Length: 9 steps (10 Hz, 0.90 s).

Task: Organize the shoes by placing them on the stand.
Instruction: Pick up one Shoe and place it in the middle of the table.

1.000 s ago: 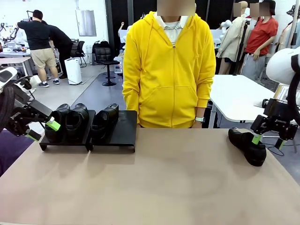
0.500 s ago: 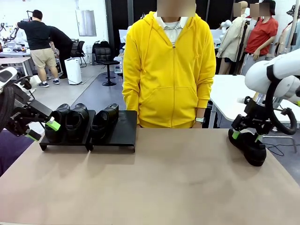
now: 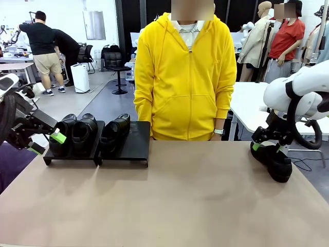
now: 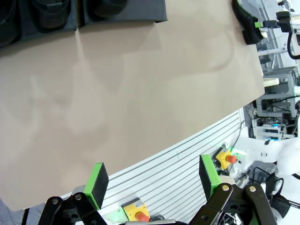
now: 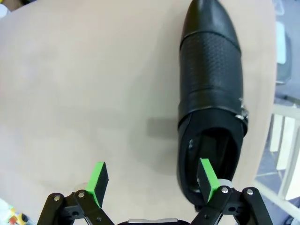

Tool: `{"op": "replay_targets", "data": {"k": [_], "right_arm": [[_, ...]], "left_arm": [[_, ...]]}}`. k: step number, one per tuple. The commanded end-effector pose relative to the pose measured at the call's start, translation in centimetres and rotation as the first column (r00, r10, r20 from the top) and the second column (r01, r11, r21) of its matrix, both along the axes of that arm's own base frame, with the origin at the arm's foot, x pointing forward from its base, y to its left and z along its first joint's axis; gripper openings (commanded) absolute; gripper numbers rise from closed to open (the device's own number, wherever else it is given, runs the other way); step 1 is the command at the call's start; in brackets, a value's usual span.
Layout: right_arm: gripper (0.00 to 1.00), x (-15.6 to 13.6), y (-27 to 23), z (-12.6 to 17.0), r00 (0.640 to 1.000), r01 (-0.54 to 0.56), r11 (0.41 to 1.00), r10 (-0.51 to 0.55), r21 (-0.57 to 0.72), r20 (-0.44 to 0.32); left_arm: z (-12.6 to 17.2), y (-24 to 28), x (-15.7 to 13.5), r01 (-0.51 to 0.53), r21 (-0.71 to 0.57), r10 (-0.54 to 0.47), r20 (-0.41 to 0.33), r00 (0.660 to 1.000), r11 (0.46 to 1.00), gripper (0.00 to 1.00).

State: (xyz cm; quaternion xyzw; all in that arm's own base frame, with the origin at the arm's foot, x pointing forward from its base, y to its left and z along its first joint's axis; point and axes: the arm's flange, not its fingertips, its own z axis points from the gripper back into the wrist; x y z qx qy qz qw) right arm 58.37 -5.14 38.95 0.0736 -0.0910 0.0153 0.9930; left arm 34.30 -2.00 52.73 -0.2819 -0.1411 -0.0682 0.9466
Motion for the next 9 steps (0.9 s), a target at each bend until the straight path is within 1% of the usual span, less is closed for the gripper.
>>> {"op": "replay_targets", "data": {"k": [1, 2, 4, 5, 7, 9], "right_arm": [[1.00, 0.1, -0.7, -0.9, 0.998, -0.059, 0.998, 0.059, -0.020, 0.014], [1.00, 0.3, -0.9, -1.1, 0.998, -0.065, 0.998, 0.065, -0.026, -0.004], [1.00, 0.6, -1.2, -1.7, 0.998, -0.065, 0.997, 0.065, -0.041, 0.001], [1.00, 0.8, -1.2, -2.5, 0.997, -0.077, 0.996, 0.077, -0.047, -0.011], [1.00, 1.4, -1.3, -4.0, 0.997, -0.077, 0.995, 0.077, -0.068, -0.002], [1.00, 1.5, -1.4, -4.2, 0.996, -0.091, 0.994, 0.090, -0.066, -0.017]], "left_arm": [[0.2, 0.3, 0.0, 0.003, 0.007, -0.003, -0.006, 1.000, 1.000, 1.00], [0.2, 0.3, 0.0, 0.003, 0.007, -0.003, -0.006, 1.000, 1.000, 1.00], [0.2, 0.3, 0.0, 0.003, 0.007, -0.003, -0.006, 1.000, 1.000, 1.00], [0.2, 0.3, 0.0, 0.003, 0.007, -0.003, -0.006, 1.000, 1.000, 1.00], [0.2, 0.3, 0.0, 0.003, 0.007, -0.003, -0.006, 1.000, 1.000, 1.00], [0.2, 0.3, 0.0, 0.003, 0.007, -0.003, -0.006, 1.000, 1.000, 1.00]]}}
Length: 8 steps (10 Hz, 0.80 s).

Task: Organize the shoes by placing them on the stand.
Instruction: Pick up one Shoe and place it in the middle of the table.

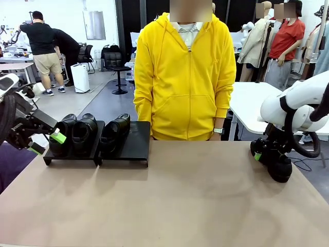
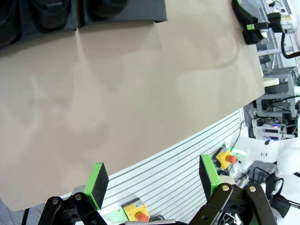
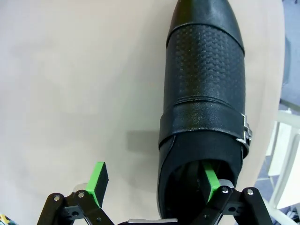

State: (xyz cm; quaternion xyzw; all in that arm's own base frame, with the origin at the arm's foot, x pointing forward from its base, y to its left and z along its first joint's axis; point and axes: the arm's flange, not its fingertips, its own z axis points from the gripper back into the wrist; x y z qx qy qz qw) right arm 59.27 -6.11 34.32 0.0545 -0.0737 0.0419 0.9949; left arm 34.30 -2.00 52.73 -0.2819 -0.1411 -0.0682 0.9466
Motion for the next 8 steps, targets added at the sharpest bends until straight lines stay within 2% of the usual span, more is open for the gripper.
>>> {"op": "replay_targets", "data": {"k": [1, 2, 8], "right_arm": [[0.42, 0.74, -0.25, 0.85, 0.998, -0.068, 0.998, 0.067, -0.017, -0.014], [0.00, 0.86, -0.25, 1.03, 0.998, -0.062, 0.998, 0.062, -0.027, -0.008], [0.00, 1.24, -0.29, 0.92, 0.998, -0.053, 0.999, 0.053, -0.006, -0.024]], "left_arm": [[0.17, 0.30, -0.05, 0.003, 0.007, -0.003, -0.006, 1.000, 1.000, 1.00], [0.17, 0.30, -0.05, 0.003, 0.007, -0.003, -0.006, 1.000, 1.000, 1.00], [0.17, 0.30, -0.05, 0.003, 0.007, -0.003, -0.006, 1.000, 1.000, 1.00]]}}
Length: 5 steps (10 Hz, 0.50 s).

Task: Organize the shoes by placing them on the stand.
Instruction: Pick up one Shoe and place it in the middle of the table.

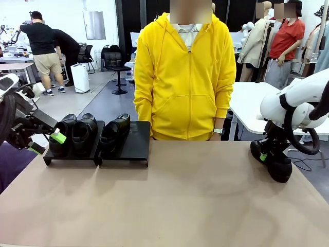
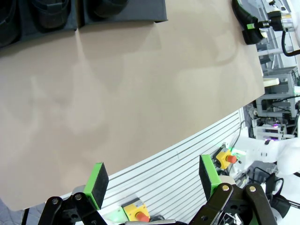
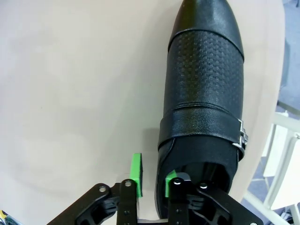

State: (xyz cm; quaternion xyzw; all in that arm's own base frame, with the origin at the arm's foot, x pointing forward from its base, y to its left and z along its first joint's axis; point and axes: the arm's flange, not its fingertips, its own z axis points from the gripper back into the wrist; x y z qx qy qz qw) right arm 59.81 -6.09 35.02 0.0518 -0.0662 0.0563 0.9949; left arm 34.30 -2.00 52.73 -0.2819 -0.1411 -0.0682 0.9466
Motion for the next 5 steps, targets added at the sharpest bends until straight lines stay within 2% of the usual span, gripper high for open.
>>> {"op": "replay_targets", "data": {"k": [1, 5], "right_arm": [[0.00, 0.64, -0.31, 0.17, 1.000, -0.027, 1.000, 0.027, 0.001, -0.012], [0.00, 0.18, -0.99, 0.78, 1.000, -0.013, 1.000, 0.013, 0.005, -0.001]], "left_arm": [[0.17, 0.31, -0.05, 0.003, 0.007, -0.003, -0.006, 1.000, 1.000, 1.00], [0.17, 0.31, -0.05, 0.003, 0.007, -0.003, -0.006, 1.000, 1.000, 1.00]]}}
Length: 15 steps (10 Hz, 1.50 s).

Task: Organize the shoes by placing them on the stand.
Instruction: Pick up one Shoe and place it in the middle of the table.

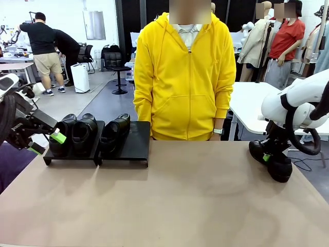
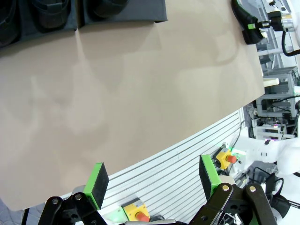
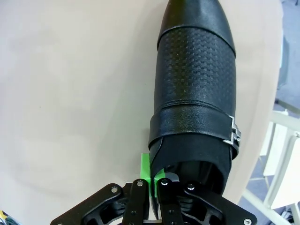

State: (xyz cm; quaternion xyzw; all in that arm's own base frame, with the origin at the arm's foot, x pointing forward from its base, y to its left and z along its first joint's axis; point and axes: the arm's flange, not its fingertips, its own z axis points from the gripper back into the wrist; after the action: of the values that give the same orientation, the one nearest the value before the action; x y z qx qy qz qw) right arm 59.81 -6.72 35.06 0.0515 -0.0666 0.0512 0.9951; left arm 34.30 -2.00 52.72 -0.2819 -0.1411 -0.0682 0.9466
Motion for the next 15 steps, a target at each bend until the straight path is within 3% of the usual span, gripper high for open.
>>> {"op": "replay_targets", "data": {"k": [1, 2, 3, 4, 6, 8, 9, 10, 11, 13, 14, 15], "right_arm": [[0.00, -0.3, -0.7, 1.5, 1.000, -0.014, 1.000, 0.014, 0.004, 0.007], [0.00, -1.7, -0.9, 3.5, 1.000, 0.005, 1.000, -0.005, 0.010, 0.002], [0.00, -3.7, -0.7, 6.6, 0.995, 0.102, 0.993, -0.101, 0.065, -0.014], [0.00, -6.6, -0.1, 9.2, 0.970, 0.218, 0.966, -0.199, 0.135, -0.142], [0.00, -14.4, 2.0, 12.5, 0.960, 0.234, 0.966, -0.211, 0.113, -0.186], [0.00, -21.9, 3.7, 12.5, 0.964, 0.238, 0.958, -0.213, 0.159, -0.158], [0.00, -23.1, 3.6, 12.3, 0.970, 0.235, 0.958, -0.222, 0.162, -0.095], [0.00, -21.6, 2.2, 12.3, 0.972, 0.226, 0.962, -0.213, 0.154, -0.095], [0.00, -22.1, 3.2, 12.6, 0.964, 0.221, 0.966, -0.195, 0.136, -0.182], [0.00, -22.1, 3.2, 12.6, 0.964, 0.221, 0.966, -0.195, 0.136, -0.182], [0.00, -23.4, 3.1, 12.0, 0.966, 0.225, 0.964, -0.202, 0.139, -0.163], [0.00, -23.2, 6.3, 11.4, 0.970, 0.222, 0.974, -0.216, 0.045, -0.116]], "left_arm": [[0.2, 0.3, 0.0, 0.003, 0.007, -0.003, -0.006, 1.000, 1.000, 1.00], [0.2, 0.3, 0.0, 0.003, 0.007, -0.003, -0.006, 1.000, 1.000, 1.00], [0.2, 0.3, 0.0, 0.003, 0.007, -0.003, -0.006, 1.000, 1.000, 1.00], [0.2, 0.3, 0.0, 0.003, 0.007, -0.003, -0.006, 1.000, 1.000, 1.00], [0.2, 0.3, 0.0, 0.003, 0.007, -0.003, -0.006, 1.000, 1.000, 1.00], [0.2, 0.3, 0.0, 0.003, 0.007, -0.003, -0.006, 1.000, 1.000, 1.00], [0.2, 0.3, 0.0, 0.003, 0.007, -0.003, -0.006, 1.000, 1.000, 1.00], [0.2, 0.3, 0.0, 0.003, 0.007, -0.003, -0.006, 1.000, 1.000, 1.00], [0.2, 0.3, 0.0, 0.003, 0.007, -0.003, -0.006, 1.000, 1.000, 1.00], [0.2, 0.3, 0.0, 0.003, 0.007, -0.003, -0.006, 1.000, 1.000, 1.00], [0.2, 0.3, 0.0, 0.003, 0.007, -0.003, -0.006, 1.000, 1.000, 1.00], [0.2, 0.3, 0.0, 0.003, 0.007, -0.003, -0.006, 1.000, 1.000, 1.00]]}}
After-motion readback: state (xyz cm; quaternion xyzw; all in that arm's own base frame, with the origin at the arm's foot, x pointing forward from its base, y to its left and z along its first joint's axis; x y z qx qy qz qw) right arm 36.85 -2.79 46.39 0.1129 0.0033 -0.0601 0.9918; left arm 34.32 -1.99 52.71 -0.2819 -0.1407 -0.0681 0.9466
